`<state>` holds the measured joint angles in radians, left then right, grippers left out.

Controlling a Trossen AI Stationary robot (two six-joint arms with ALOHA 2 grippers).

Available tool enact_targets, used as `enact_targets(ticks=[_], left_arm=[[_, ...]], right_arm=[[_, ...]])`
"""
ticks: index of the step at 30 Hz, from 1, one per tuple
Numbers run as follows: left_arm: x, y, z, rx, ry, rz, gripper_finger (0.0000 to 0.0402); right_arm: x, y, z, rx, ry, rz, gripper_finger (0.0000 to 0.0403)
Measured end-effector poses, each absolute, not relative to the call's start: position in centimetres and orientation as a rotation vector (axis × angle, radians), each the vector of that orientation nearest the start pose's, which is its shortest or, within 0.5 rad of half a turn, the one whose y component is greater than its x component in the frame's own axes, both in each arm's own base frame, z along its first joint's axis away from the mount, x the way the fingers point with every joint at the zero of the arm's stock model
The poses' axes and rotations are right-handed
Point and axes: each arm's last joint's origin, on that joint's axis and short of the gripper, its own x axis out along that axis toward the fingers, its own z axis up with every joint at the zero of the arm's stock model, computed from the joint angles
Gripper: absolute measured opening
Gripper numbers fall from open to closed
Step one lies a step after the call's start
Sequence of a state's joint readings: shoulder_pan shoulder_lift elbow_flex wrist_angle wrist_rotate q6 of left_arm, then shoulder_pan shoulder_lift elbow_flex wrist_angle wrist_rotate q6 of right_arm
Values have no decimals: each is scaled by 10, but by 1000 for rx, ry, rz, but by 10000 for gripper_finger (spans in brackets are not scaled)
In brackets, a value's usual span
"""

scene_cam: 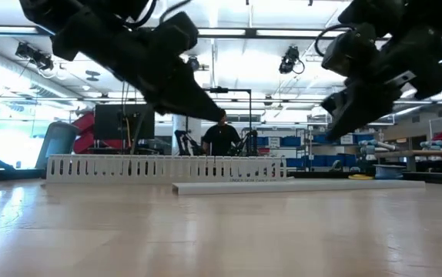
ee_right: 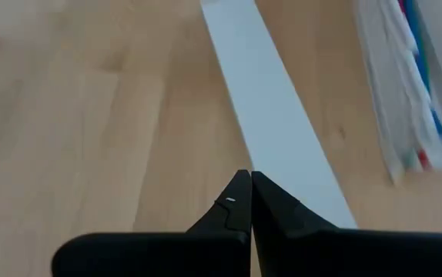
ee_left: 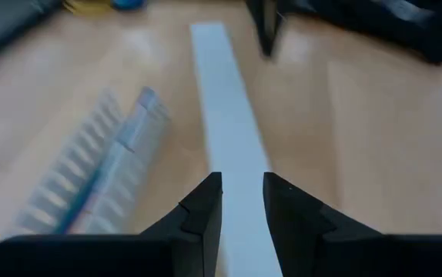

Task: Ziptie cables
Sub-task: Close the white cable duct with the white cable duct cover

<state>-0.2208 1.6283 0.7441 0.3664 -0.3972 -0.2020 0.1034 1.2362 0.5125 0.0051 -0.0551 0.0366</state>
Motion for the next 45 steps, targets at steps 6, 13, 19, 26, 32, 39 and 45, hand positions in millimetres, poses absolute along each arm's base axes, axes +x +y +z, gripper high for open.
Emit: enact_targets(ticks=[6, 13, 19, 26, 32, 39, 45], left_arm=[[312, -54, 169, 104, 473, 333, 108], [307, -43, 157, 190, 537, 282, 108], [293, -29, 138, 140, 599, 234, 108], [282, -24, 137, 75, 571, 150, 108], [253, -18, 158, -7, 503, 110, 108], [233, -18, 166, -119, 440, 120, 108], [232, -19, 166, -125, 442, 114, 108]], right_arm=[[259, 32, 160, -77, 563, 185, 0], [306, 25, 133, -67, 688, 218, 0], [344, 6, 146, -70, 668, 237, 0], [358, -7, 168, -39, 674, 319, 0], [357, -10, 167, -34, 710, 317, 0], [359, -10, 169, -46, 677, 315, 1], [361, -3, 163, -53, 686, 335, 41]])
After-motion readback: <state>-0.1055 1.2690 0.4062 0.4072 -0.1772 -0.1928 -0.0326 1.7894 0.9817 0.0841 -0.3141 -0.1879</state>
